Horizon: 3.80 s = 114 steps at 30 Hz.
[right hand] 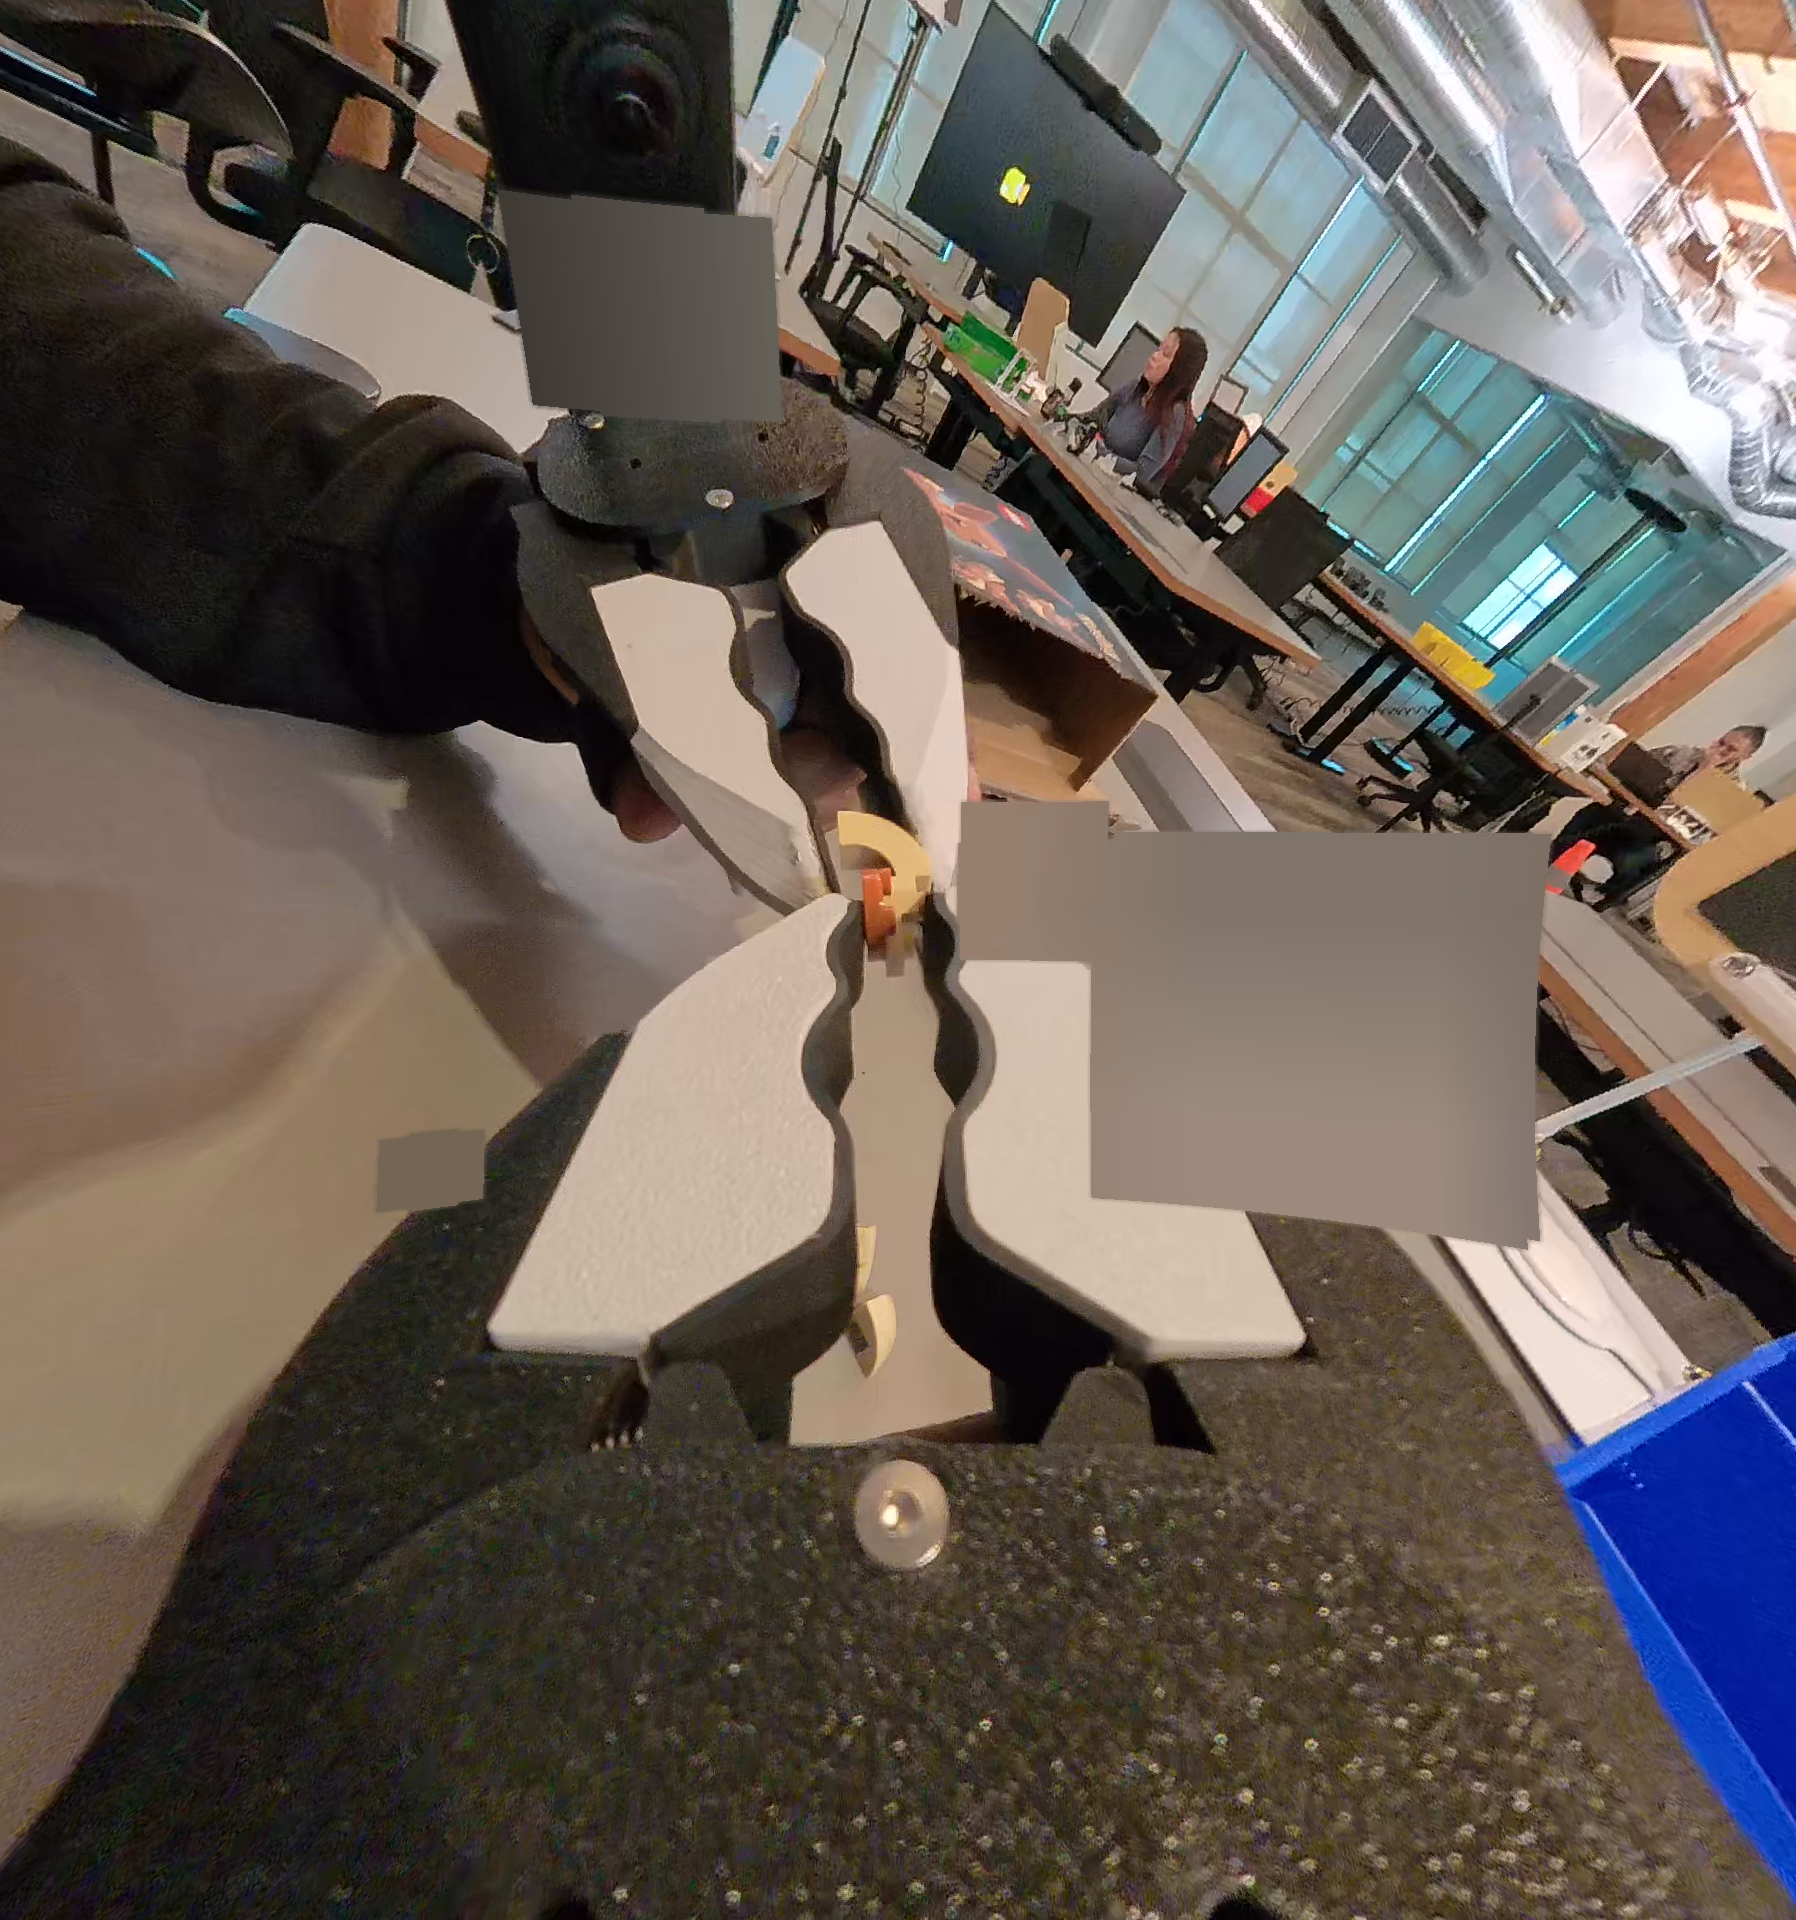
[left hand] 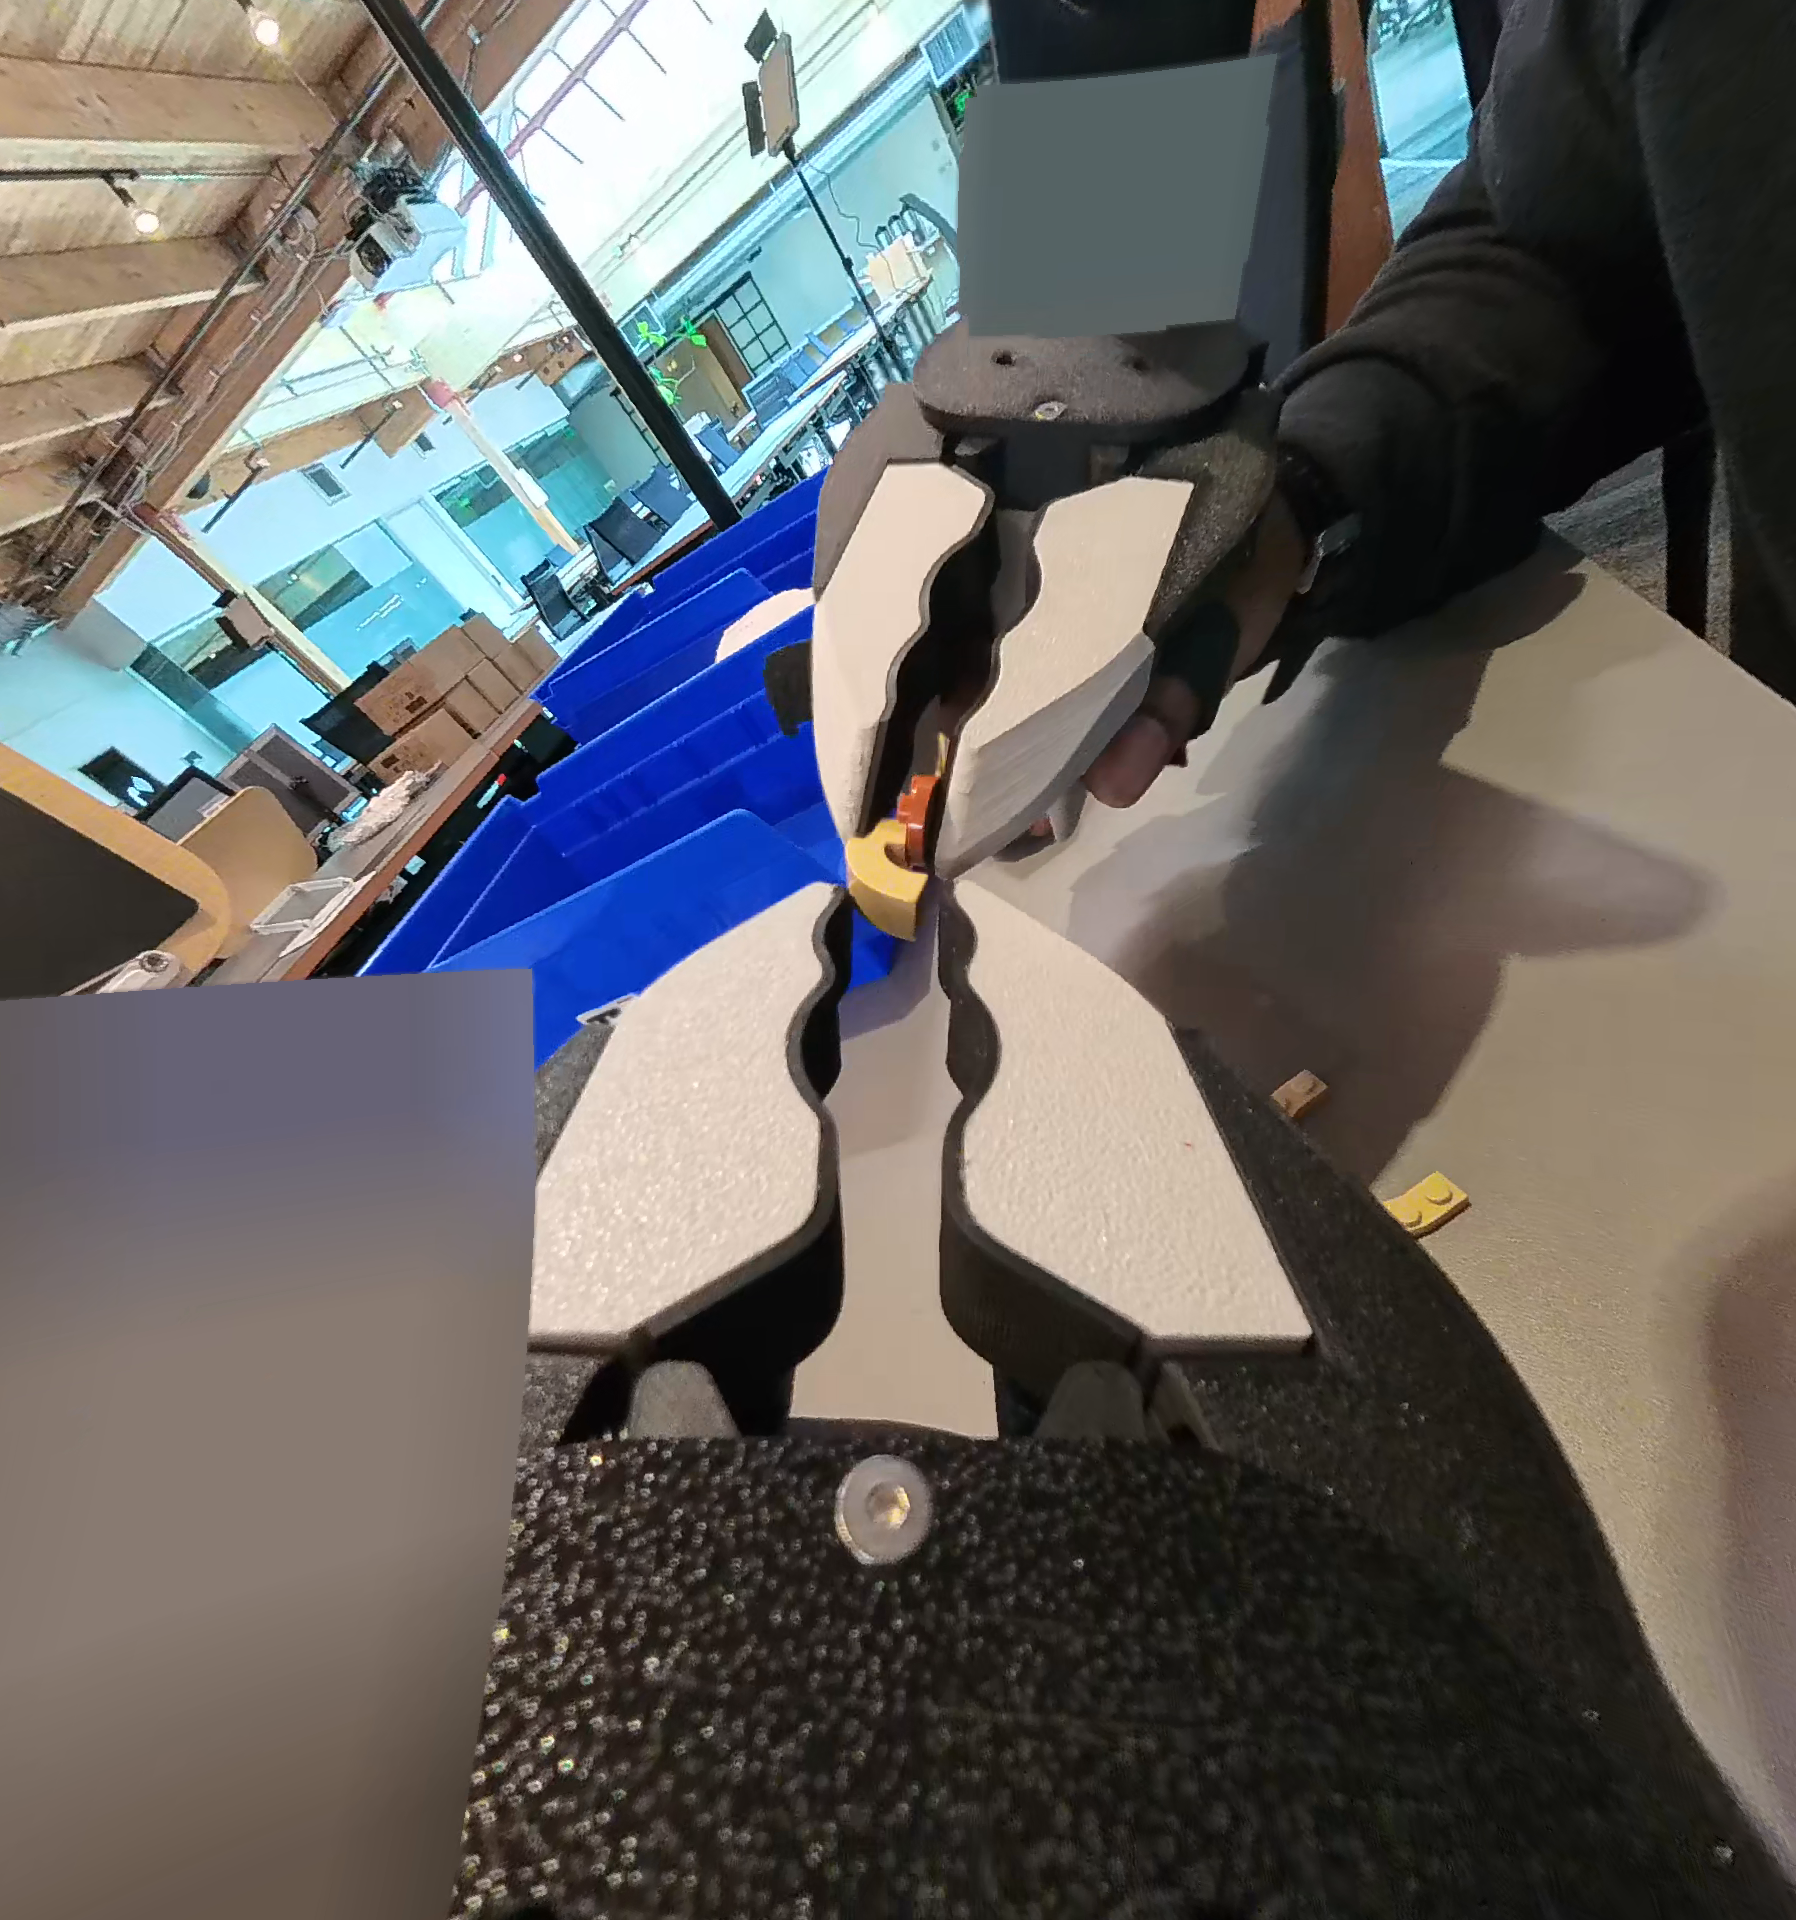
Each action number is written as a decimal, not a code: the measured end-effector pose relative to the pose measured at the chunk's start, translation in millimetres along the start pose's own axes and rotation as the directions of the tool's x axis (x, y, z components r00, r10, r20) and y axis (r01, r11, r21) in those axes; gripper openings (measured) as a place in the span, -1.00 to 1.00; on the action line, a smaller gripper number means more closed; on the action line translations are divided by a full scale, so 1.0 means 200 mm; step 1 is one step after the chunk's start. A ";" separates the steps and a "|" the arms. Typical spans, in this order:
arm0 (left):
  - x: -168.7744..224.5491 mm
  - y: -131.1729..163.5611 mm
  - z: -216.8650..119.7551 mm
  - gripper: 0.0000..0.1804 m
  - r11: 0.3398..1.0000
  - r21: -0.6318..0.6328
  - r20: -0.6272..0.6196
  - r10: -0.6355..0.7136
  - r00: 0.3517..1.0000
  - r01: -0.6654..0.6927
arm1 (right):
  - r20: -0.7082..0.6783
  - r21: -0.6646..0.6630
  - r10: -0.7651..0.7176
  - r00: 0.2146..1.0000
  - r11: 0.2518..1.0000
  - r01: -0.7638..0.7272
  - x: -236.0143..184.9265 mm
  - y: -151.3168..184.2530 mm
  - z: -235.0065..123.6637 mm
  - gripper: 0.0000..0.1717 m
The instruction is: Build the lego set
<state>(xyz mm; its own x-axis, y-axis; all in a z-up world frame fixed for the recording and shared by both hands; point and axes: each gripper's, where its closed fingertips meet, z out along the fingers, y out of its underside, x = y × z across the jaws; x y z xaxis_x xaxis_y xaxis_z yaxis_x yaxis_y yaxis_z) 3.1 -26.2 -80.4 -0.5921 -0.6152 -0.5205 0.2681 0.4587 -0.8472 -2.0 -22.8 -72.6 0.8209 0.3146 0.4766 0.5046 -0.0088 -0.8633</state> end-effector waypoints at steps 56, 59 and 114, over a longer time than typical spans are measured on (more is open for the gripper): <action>0.01 0.05 0.00 -0.84 1.000 -0.003 -0.043 -0.026 0.999 0.026 | 0.065 -0.048 0.138 0.988 0.990 -0.135 -0.02 0.06 0.03 -0.88; 0.01 0.05 0.00 -0.84 1.000 -0.014 -0.039 -0.027 0.999 0.026 | 0.078 -0.052 0.160 0.984 0.986 -0.156 -0.02 0.07 0.04 -0.88; -0.16 0.02 -0.06 -0.85 0.975 -0.040 0.263 0.220 0.939 -0.217 | -0.282 0.027 0.236 0.930 0.971 -0.238 0.23 0.07 0.02 -0.92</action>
<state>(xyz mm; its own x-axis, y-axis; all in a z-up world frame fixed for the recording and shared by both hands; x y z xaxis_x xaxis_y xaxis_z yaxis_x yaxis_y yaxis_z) 15.0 3.4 -66.1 -0.2974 -0.6457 -0.7033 0.3596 0.6066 -0.7090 42.3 -5.3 -62.4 0.9577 0.0230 0.2867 0.2876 -0.0574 -0.9560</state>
